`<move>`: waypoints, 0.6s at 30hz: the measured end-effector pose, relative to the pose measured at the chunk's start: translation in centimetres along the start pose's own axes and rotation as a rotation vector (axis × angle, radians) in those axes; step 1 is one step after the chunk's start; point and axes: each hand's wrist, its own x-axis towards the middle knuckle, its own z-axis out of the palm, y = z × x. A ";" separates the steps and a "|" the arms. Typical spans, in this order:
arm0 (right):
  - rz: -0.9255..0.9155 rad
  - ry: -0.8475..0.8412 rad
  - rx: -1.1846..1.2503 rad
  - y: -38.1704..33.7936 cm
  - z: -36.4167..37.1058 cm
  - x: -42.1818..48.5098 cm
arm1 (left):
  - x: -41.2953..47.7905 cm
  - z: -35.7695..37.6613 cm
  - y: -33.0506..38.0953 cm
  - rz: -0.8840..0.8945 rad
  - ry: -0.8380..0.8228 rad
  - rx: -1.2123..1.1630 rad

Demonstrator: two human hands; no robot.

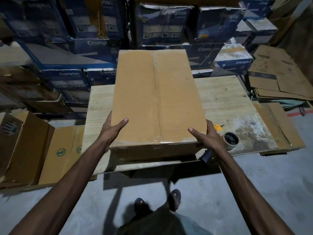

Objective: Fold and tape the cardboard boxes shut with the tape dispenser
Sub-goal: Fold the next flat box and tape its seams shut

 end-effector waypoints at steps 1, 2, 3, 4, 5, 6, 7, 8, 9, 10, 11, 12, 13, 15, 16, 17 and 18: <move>-0.001 -0.032 -0.021 -0.4 -0.2 1.0 | -1.3 0.2 -0.4 -0.019 0.064 -0.028; -0.009 -0.068 -0.043 -1.3 -0.4 1.8 | -2.6 0.6 -0.9 -0.029 0.123 -0.060; -0.009 -0.100 -0.070 -2.1 -0.6 2.9 | -4.0 1.1 -1.6 -0.039 0.185 -0.090; -0.012 -0.131 -0.093 -2.9 -0.7 4.1 | -5.2 1.6 -2.4 -0.063 0.245 -0.122; -0.017 -0.156 -0.111 -3.7 -0.9 5.1 | -6.4 2.4 -3.1 -0.091 0.300 -0.156; -0.017 -0.172 -0.114 -4.3 -1.2 6.1 | -7.3 3.4 -3.8 -0.125 0.345 -0.200; -0.022 -0.164 -0.111 -4.7 -1.3 7.1 | -8.3 4.8 -4.3 -0.163 0.375 -0.254; -0.040 -0.126 -0.105 -5.0 -1.4 7.8 | -9.4 6.4 -4.6 -0.193 0.403 -0.306; -0.080 -0.074 -0.109 -5.2 -1.4 8.3 | -10.4 8.2 -4.9 -0.200 0.430 -0.349; -0.134 -0.012 -0.122 -5.4 -1.2 8.9 | -11.5 10.3 -4.8 -0.197 0.460 -0.383; -0.180 0.043 -0.155 -5.4 -0.7 9.6 | -12.3 12.5 -4.6 -0.208 0.498 -0.411; -0.215 0.074 -0.206 -5.8 0.0 10.1 | -13.1 14.6 -4.3 -0.223 0.514 -0.445; -0.231 0.095 -0.265 -6.1 0.9 10.5 | -13.5 16.7 -4.1 -0.253 0.507 -0.473; -0.286 0.125 -0.381 -6.4 2.8 10.7 | -13.9 20.1 -2.5 -0.344 0.461 -0.461; -0.309 0.141 -0.431 -6.3 3.5 10.7 | -13.7 21.1 -2.0 -0.382 0.444 -0.438; -0.321 0.155 -0.480 -6.4 3.9 10.4 | -13.4 21.9 -1.9 -0.409 0.433 -0.434; -0.315 0.159 -0.524 -6.5 4.1 9.9 | -13.3 22.2 -1.9 -0.424 0.415 -0.418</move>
